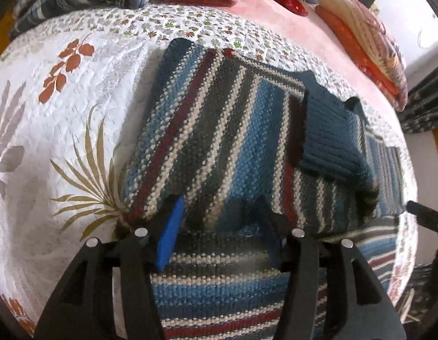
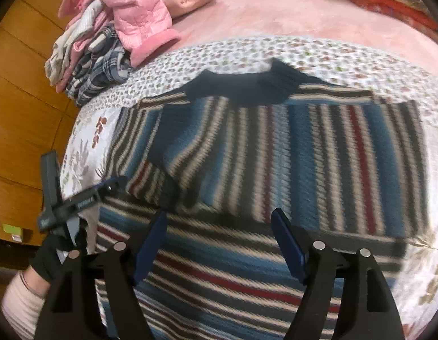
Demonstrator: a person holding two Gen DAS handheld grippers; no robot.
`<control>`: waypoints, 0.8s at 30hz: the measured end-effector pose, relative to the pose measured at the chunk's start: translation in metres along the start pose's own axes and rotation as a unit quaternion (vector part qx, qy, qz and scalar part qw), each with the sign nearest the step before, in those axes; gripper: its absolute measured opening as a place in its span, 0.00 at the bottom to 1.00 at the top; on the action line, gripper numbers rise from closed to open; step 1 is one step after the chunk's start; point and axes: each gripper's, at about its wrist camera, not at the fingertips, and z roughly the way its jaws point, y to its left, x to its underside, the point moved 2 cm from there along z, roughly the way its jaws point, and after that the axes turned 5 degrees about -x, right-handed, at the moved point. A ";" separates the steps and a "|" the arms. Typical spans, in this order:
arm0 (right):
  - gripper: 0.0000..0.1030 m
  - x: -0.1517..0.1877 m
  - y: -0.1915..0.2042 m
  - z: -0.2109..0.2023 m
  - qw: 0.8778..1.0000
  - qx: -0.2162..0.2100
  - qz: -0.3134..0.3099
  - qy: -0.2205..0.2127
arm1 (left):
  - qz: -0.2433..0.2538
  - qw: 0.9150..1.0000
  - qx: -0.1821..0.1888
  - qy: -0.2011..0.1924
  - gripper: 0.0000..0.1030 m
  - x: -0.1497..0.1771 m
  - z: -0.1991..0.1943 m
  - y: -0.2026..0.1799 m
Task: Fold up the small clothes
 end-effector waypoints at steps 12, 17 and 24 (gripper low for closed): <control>0.30 -0.038 0.004 0.085 0.992 -0.066 0.086 0.060 | 0.005 0.998 0.037 -0.045 0.51 0.002 -0.039 -0.006; 0.23 -0.044 0.008 0.054 0.997 -0.046 0.056 0.026 | 0.026 0.998 0.034 -0.051 0.51 0.000 -0.041 -0.018; 0.28 -0.037 -0.027 0.052 0.997 0.040 0.050 0.039 | 0.045 0.999 0.013 -0.009 0.52 0.015 -0.010 -0.030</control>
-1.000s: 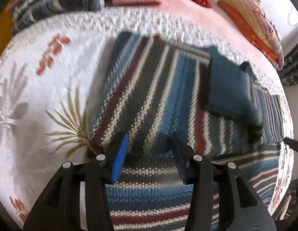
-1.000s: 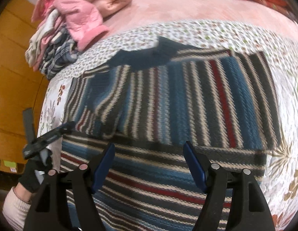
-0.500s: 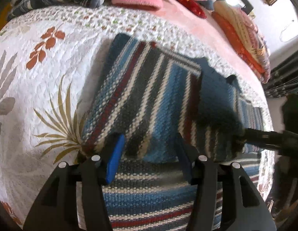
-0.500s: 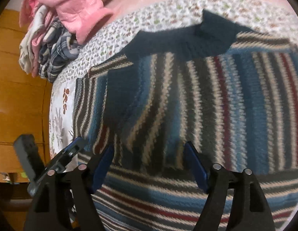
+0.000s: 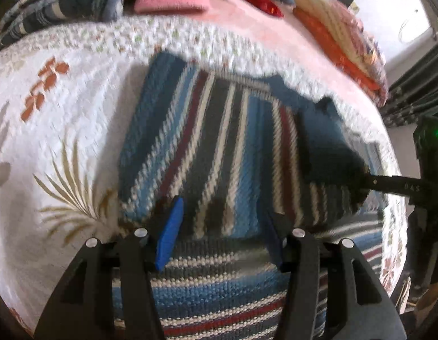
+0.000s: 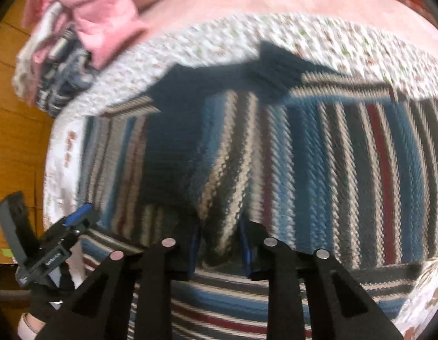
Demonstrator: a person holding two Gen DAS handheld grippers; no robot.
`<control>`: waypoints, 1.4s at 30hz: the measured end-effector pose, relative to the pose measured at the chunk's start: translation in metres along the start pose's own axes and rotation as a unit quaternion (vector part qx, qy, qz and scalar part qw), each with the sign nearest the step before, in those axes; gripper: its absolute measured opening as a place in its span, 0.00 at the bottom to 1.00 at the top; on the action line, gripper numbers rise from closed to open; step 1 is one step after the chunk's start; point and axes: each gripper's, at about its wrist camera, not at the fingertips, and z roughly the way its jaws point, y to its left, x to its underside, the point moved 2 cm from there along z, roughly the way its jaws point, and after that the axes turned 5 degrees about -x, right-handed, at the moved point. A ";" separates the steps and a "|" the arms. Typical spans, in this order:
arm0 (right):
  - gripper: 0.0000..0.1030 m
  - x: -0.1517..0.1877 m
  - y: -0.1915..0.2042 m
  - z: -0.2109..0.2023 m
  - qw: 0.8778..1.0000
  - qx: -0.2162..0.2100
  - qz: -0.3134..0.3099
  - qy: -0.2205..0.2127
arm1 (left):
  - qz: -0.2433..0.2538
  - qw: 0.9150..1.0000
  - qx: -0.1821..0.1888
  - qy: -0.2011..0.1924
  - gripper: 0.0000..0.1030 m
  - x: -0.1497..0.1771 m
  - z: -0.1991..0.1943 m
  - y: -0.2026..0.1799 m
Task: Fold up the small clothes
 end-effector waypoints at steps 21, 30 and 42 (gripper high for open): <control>0.70 0.002 0.099 0.050 0.975 0.139 -0.173 0.022 | -0.009 1.000 0.000 -0.001 0.54 -0.006 0.003 0.011; 0.09 -0.005 0.056 0.004 0.994 0.051 -0.089 -0.024 | 0.001 1.000 -0.006 -0.002 0.55 -0.007 0.006 0.008; 0.15 0.006 -0.070 -0.079 0.996 -0.022 0.049 -0.068 | 0.003 1.000 -0.011 -0.001 0.57 -0.007 0.008 0.005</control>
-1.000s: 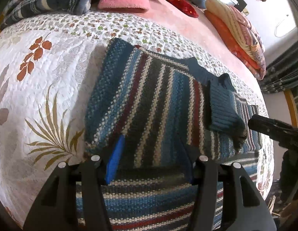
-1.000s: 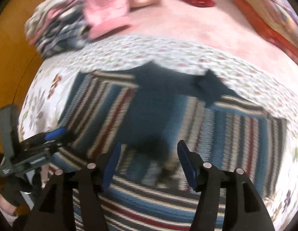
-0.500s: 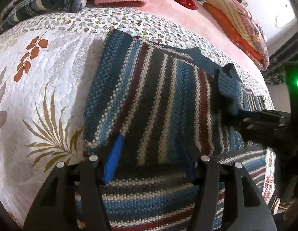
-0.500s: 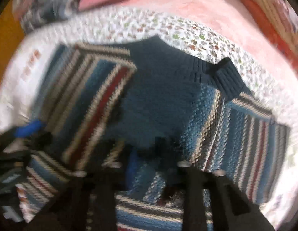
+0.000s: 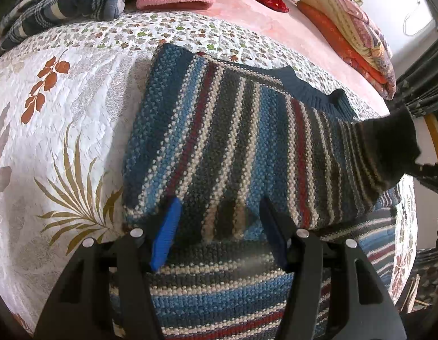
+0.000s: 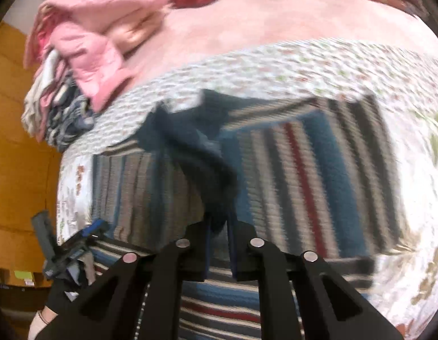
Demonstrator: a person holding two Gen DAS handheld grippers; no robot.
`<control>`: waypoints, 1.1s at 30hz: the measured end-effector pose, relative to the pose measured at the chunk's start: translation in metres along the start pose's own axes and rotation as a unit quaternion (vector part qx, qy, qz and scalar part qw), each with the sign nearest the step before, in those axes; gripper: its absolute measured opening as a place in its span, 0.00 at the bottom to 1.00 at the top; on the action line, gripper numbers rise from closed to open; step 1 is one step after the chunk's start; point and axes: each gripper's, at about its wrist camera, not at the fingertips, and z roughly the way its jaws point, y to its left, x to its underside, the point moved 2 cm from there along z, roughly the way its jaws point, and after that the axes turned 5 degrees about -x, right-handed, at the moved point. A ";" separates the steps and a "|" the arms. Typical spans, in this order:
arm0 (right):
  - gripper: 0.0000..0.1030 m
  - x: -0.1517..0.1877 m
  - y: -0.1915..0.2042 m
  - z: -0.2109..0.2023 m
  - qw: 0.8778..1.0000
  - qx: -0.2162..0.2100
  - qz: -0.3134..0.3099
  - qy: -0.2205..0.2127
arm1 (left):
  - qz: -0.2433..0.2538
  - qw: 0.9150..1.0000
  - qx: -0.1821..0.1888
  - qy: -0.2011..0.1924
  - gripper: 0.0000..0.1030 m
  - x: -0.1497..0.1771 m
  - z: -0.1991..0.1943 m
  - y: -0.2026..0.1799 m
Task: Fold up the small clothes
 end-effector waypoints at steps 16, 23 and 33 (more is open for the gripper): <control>0.46 0.004 -0.061 0.022 0.997 -0.033 0.062 0.012 | 0.000 1.000 0.020 -0.019 0.61 -0.006 -0.009 -0.013; 0.09 0.004 -0.052 0.020 1.000 0.006 0.029 0.006 | 0.010 1.000 0.011 -0.004 0.61 -0.001 -0.001 -0.011; 0.19 0.021 -0.054 0.007 0.999 0.008 0.036 0.006 | -0.039 0.999 0.007 0.002 0.61 0.003 -0.021 -0.006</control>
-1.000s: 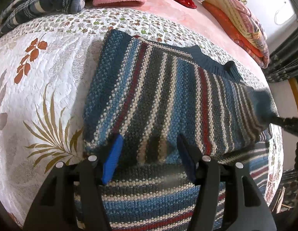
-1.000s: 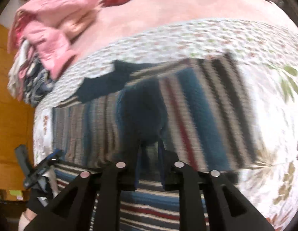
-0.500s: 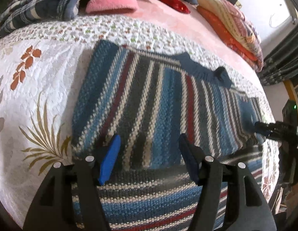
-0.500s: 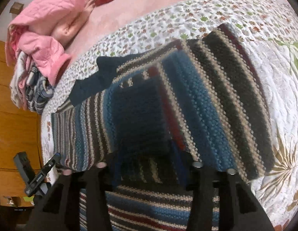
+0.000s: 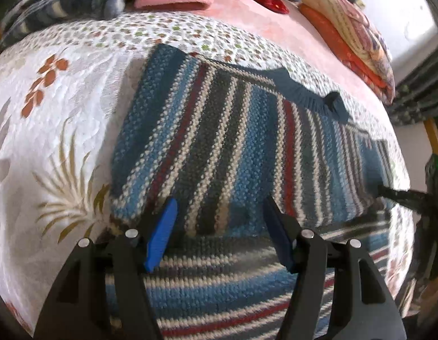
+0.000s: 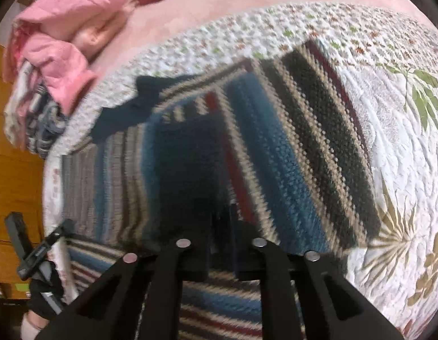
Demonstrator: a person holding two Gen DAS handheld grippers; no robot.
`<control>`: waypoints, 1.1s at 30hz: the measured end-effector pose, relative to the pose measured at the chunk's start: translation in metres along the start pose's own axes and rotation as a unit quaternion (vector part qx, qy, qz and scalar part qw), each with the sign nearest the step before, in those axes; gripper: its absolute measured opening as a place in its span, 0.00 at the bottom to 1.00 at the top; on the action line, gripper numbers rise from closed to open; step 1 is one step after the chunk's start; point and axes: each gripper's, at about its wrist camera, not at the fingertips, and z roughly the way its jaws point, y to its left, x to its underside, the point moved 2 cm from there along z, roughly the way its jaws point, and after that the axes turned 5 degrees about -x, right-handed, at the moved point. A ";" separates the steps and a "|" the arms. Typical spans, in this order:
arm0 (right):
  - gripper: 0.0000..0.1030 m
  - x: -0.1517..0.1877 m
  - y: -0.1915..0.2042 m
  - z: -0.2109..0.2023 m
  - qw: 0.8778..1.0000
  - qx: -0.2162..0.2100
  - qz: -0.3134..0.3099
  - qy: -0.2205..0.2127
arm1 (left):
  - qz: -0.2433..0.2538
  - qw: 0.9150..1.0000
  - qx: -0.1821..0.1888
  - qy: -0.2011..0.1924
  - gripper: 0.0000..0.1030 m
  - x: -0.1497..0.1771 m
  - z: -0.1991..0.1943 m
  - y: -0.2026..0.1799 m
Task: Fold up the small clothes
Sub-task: 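Move both grippers to the sweater hem ribbing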
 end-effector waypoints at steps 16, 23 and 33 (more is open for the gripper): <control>0.62 0.198 -0.007 -0.113 0.999 0.003 -0.039 0.006 | -0.020 0.994 -0.042 0.100 0.73 0.165 -0.114 0.032; 0.62 0.267 -0.043 -0.106 0.999 0.020 0.011 0.040 | -0.049 0.990 -0.037 0.127 0.73 0.233 -0.110 0.047; 0.62 0.301 -0.055 -0.081 0.994 0.026 0.042 0.093 | -0.026 0.985 -0.057 0.160 0.73 0.267 -0.086 0.036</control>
